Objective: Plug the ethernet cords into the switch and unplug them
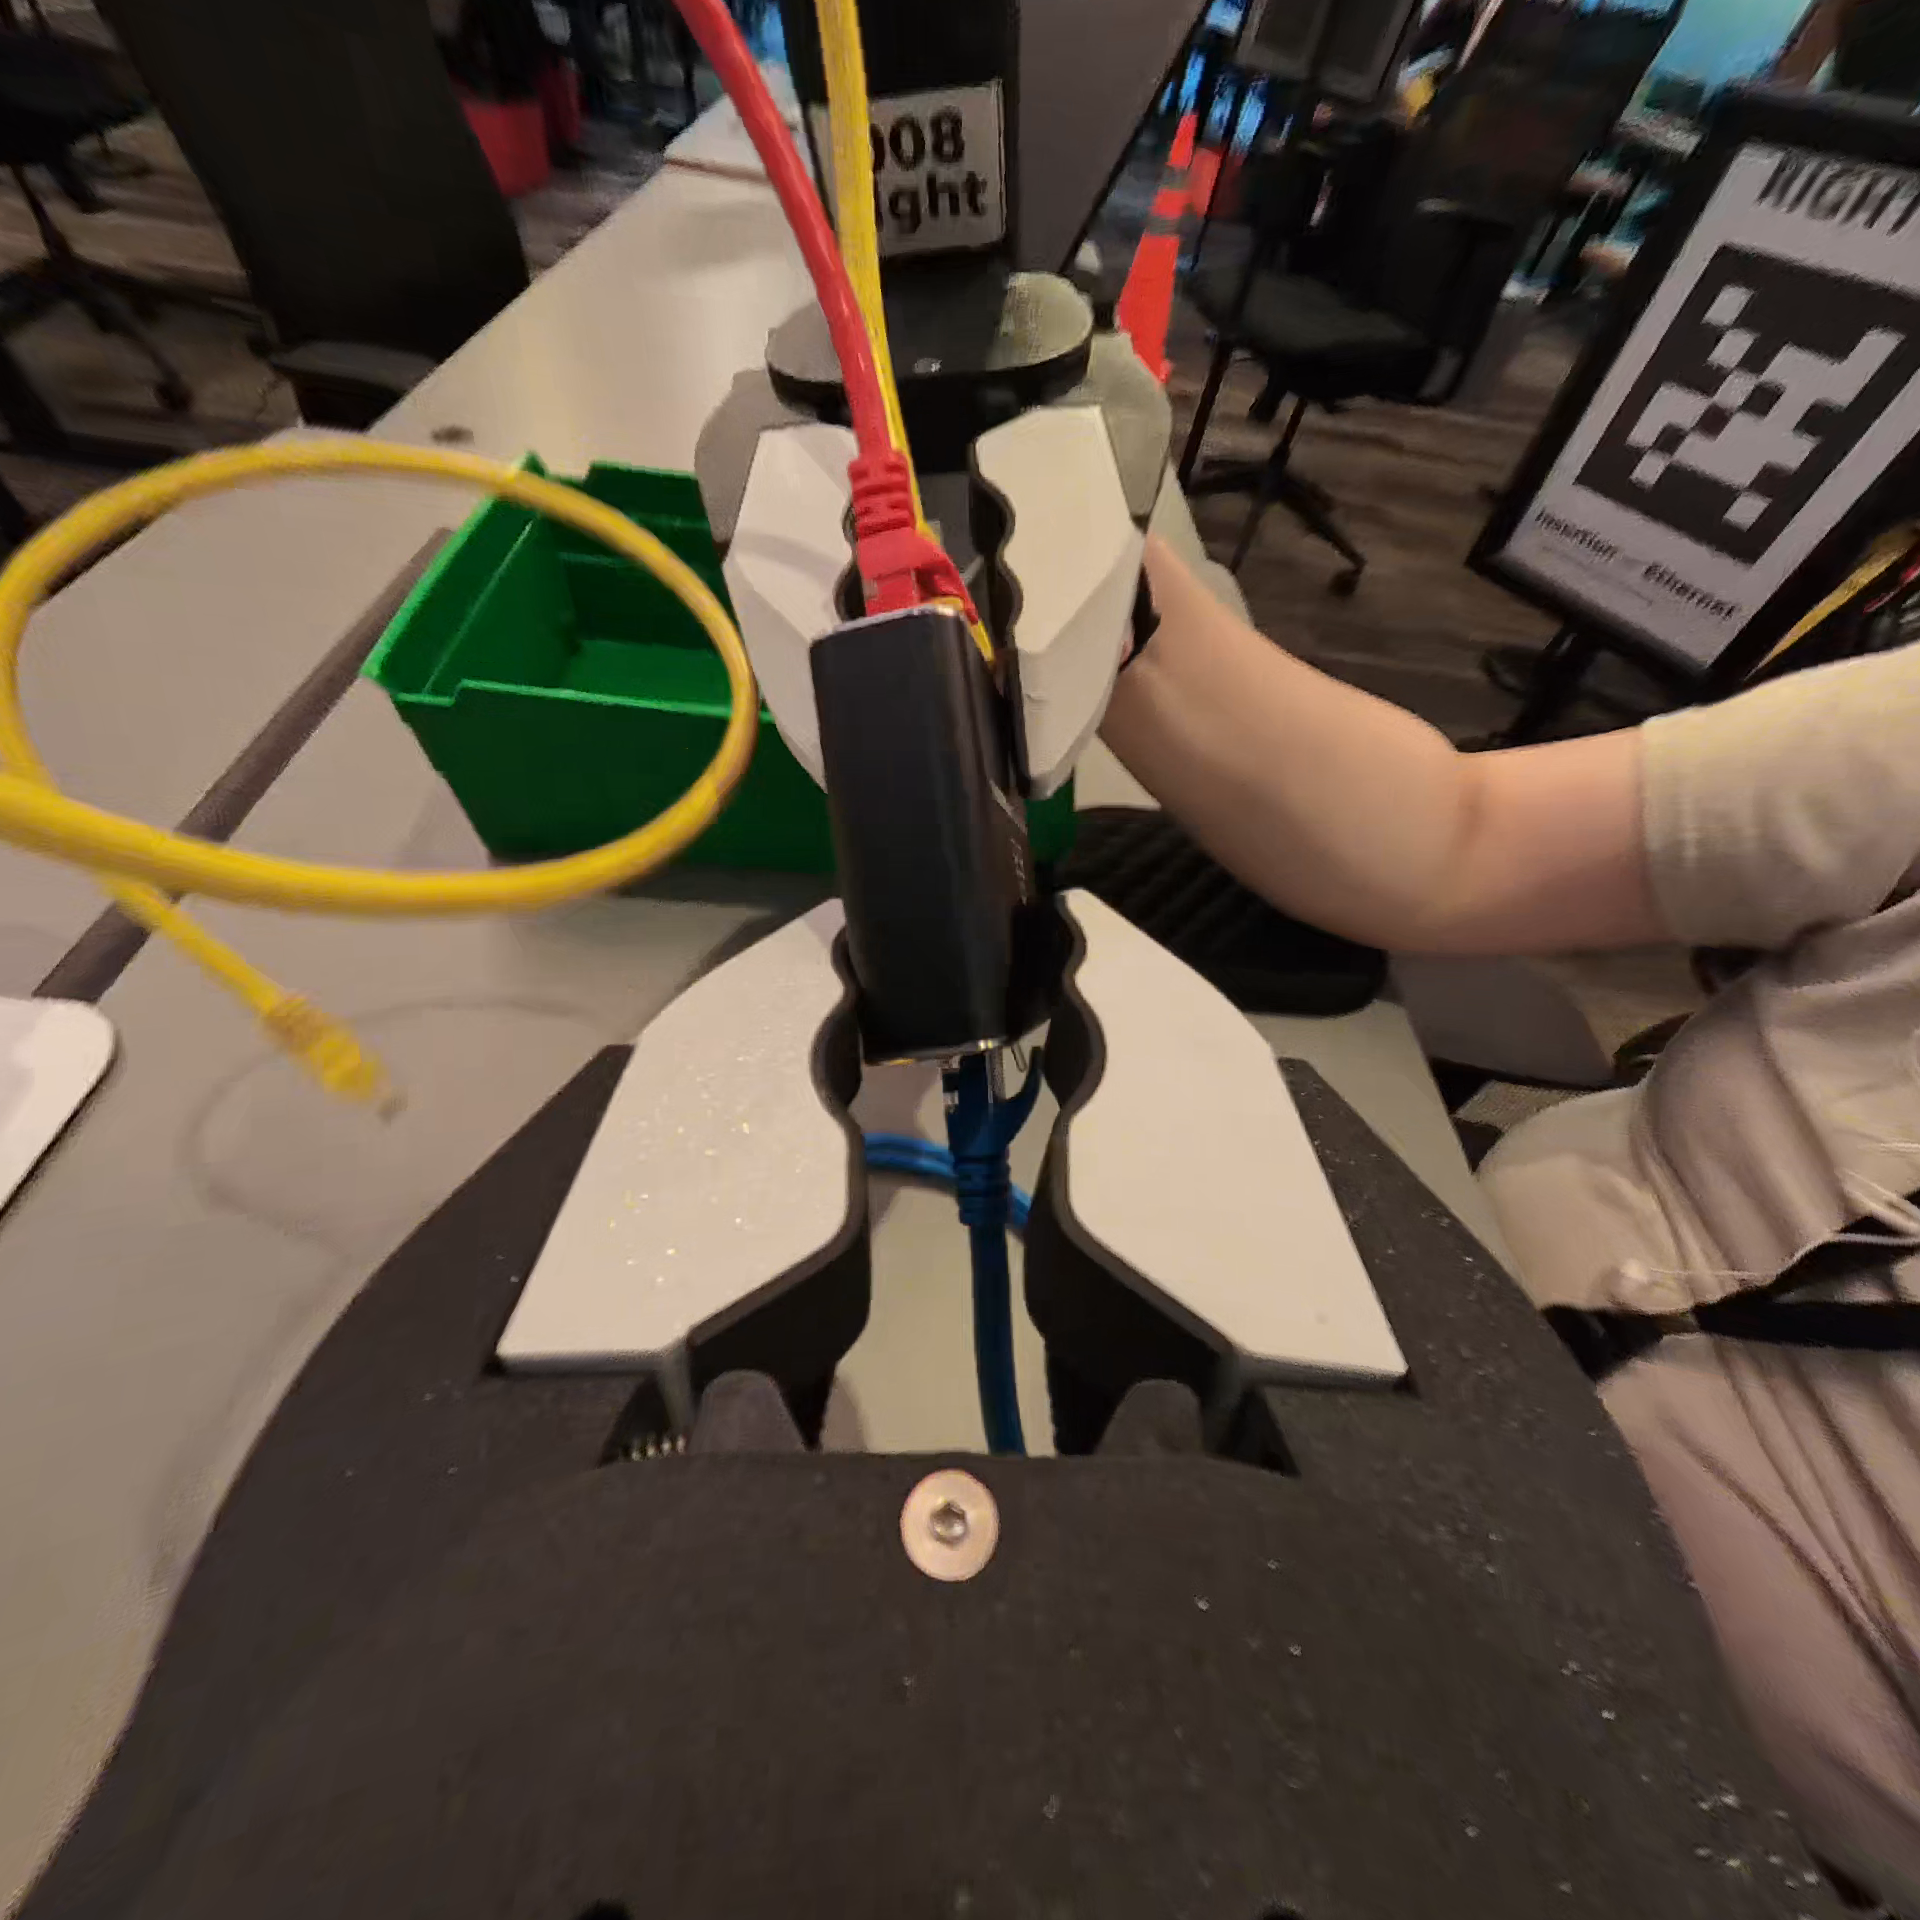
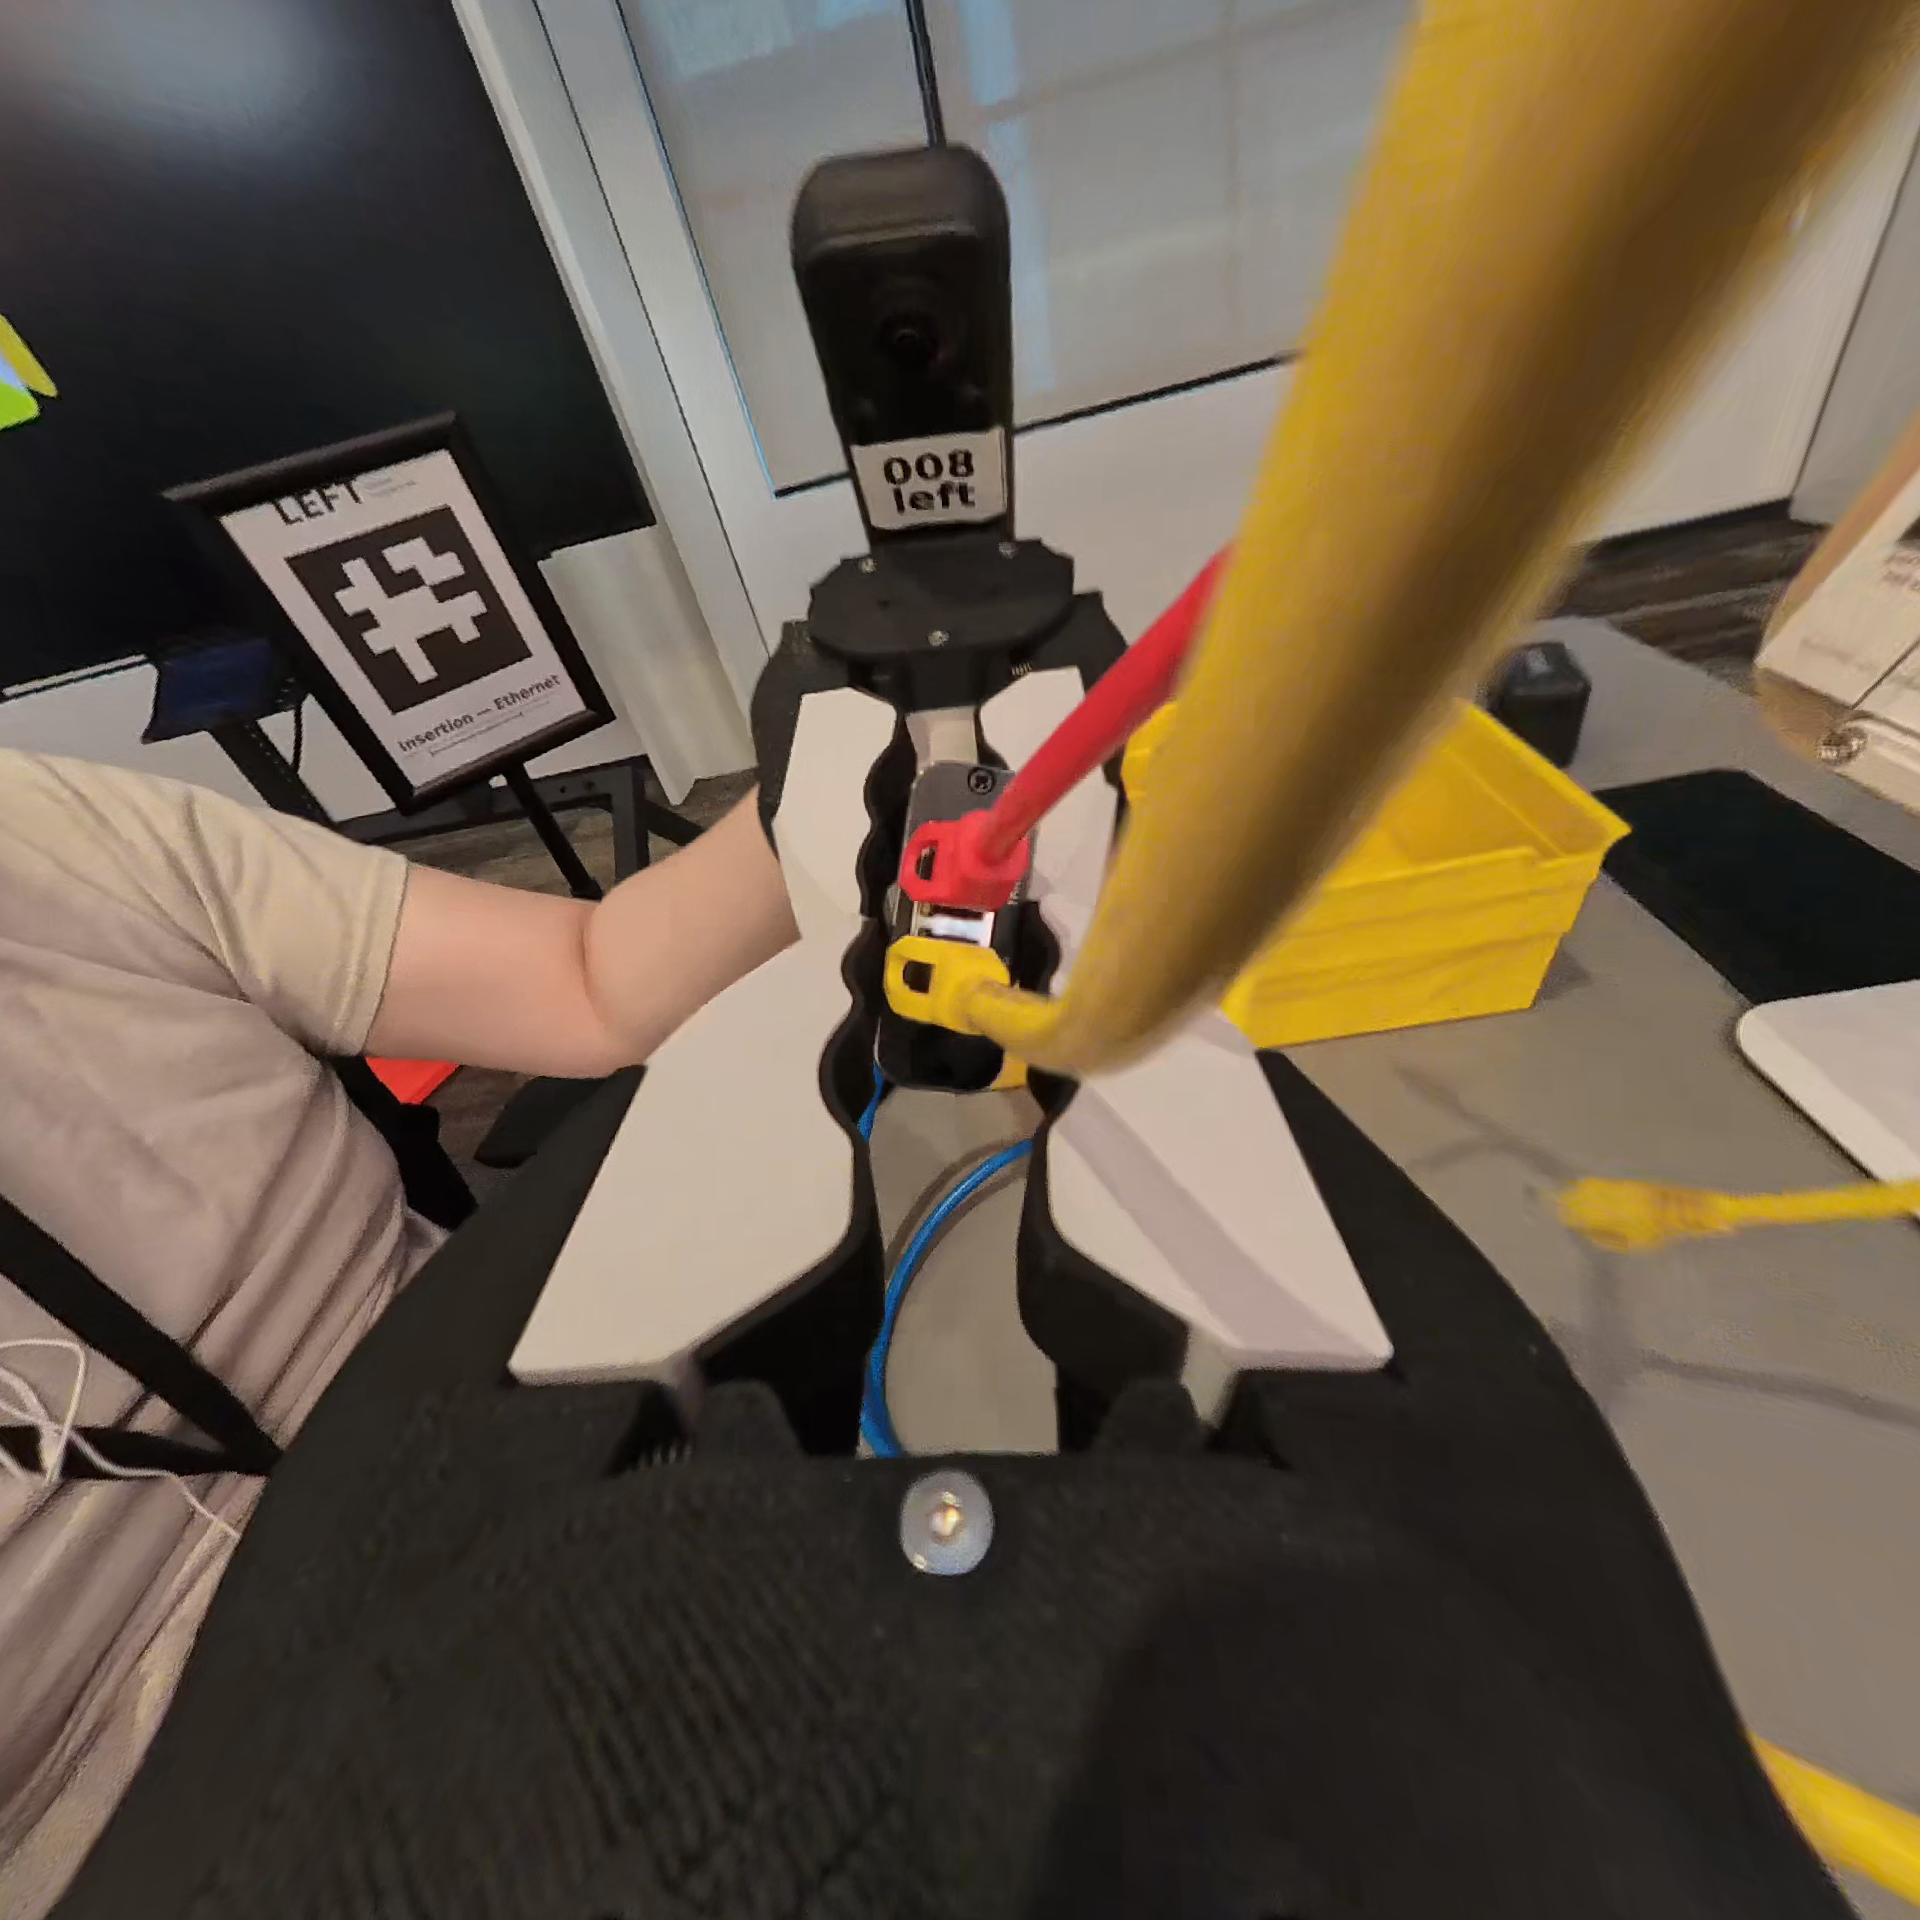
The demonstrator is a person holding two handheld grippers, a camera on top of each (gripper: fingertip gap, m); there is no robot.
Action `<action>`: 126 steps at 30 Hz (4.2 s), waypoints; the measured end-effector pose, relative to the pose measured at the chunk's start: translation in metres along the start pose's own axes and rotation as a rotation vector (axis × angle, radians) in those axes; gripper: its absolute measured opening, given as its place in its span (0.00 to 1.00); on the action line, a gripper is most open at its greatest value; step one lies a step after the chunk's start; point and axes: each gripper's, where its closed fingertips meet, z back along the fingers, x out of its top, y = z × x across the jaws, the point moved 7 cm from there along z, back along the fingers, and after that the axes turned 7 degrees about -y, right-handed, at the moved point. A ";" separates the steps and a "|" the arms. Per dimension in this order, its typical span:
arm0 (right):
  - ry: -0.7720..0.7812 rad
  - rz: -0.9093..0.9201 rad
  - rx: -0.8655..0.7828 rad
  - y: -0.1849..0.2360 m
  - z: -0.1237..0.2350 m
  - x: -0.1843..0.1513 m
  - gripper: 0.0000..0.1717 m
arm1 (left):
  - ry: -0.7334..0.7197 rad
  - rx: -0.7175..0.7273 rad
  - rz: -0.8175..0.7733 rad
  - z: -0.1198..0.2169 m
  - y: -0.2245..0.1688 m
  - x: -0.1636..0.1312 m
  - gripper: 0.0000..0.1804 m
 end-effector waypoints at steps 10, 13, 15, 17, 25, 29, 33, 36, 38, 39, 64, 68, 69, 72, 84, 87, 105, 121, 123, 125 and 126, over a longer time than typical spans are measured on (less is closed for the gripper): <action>-0.104 -0.083 -0.092 0.000 0.033 0.021 0.15 | -0.095 -0.052 0.038 -0.004 -0.003 0.009 0.15; -0.083 -0.112 -0.062 0.001 0.032 0.018 0.11 | -0.101 -0.048 0.028 -0.002 -0.004 0.010 0.15; -0.080 -0.141 -0.033 0.002 0.033 0.018 0.09 | -0.114 -0.059 0.037 -0.001 -0.004 0.012 0.15; -0.039 -0.139 -0.035 0.002 0.034 0.014 0.14 | -0.125 -0.043 0.033 0.001 -0.003 0.013 0.15; -0.051 -0.139 0.029 0.006 0.031 0.015 0.07 | -0.126 -0.082 0.063 0.003 -0.007 0.014 0.15; -0.026 -0.133 0.042 0.007 0.033 0.013 0.07 | -0.099 -0.058 0.037 0.001 -0.009 0.014 0.14; 0.037 -0.077 0.004 0.013 0.031 0.013 0.07 | -0.102 -0.061 0.041 0.001 -0.009 0.015 0.14; 0.004 -0.070 0.011 0.013 0.030 0.016 0.07 | -0.110 -0.065 0.044 0.002 -0.009 0.015 0.14; -0.103 -0.035 0.023 0.012 0.027 0.023 0.07 | -0.161 -0.068 0.054 0.005 -0.008 0.020 0.14; -0.154 0.001 0.015 0.011 0.024 0.026 0.08 | -0.186 -0.066 0.053 0.008 -0.008 0.023 0.14; -0.298 -0.139 0.080 -0.008 -0.015 0.006 0.14 | -0.317 -0.005 0.052 0.039 -0.002 0.035 0.21; -0.284 -0.113 0.051 -0.010 -0.012 0.006 0.13 | -0.320 0.054 0.085 0.050 0.005 0.033 0.12; -0.282 -0.115 0.045 -0.010 -0.012 0.006 0.13 | -0.288 0.046 0.107 0.050 0.006 0.031 0.12; -0.278 -0.114 0.033 -0.012 -0.013 0.005 0.13 | -0.206 0.048 0.141 0.047 0.008 0.023 0.14; -0.161 -0.126 -0.037 -0.011 -0.016 0.002 0.15 | -0.093 0.074 0.097 0.014 0.009 0.012 0.13; -0.070 -0.101 -0.068 -0.009 -0.013 0.001 0.15 | -0.098 0.062 0.107 0.011 0.010 0.012 0.13; -0.190 -0.237 -0.072 -0.039 0.011 -0.009 0.15 | -0.216 0.141 -0.006 0.073 -0.018 0.045 0.13; -0.278 -0.118 -0.128 -0.019 0.020 0.074 0.15 | -0.534 0.439 -0.035 0.165 -0.032 0.072 0.43; -0.270 -0.093 -0.134 -0.015 0.019 0.102 0.15 | -0.530 0.448 -0.030 0.168 -0.031 0.070 0.45; -0.251 -0.051 -0.157 -0.009 0.018 0.132 0.15 | -0.531 0.436 -0.033 0.170 -0.032 0.070 0.45; -0.243 -0.029 -0.168 -0.005 0.018 0.147 0.15 | -0.536 0.433 -0.036 0.172 -0.033 0.070 0.45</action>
